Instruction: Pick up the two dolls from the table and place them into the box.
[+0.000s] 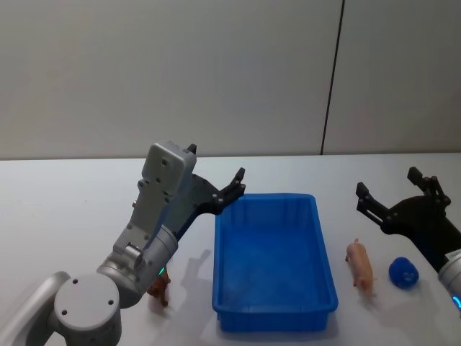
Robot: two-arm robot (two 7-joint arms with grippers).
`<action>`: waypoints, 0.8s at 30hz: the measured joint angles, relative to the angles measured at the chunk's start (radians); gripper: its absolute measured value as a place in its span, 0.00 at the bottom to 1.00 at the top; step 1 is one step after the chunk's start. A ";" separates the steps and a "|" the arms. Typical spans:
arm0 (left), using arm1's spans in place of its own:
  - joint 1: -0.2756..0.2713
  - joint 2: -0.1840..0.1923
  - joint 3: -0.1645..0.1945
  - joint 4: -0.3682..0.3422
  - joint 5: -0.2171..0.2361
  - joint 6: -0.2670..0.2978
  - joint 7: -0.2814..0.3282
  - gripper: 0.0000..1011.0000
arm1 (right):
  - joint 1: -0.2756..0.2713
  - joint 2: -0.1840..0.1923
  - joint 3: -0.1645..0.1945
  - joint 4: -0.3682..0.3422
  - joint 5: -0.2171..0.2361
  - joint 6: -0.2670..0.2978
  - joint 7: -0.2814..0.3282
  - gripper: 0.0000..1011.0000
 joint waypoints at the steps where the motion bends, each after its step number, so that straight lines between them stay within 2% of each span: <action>1: 0.000 0.000 0.000 0.000 0.000 0.000 0.000 0.99 | 0.000 0.000 0.000 0.000 0.000 0.000 0.000 0.99; 24: 0.000 0.000 0.000 0.000 0.000 0.000 0.000 0.99 | 0.000 0.000 0.000 0.000 0.000 0.000 0.000 0.99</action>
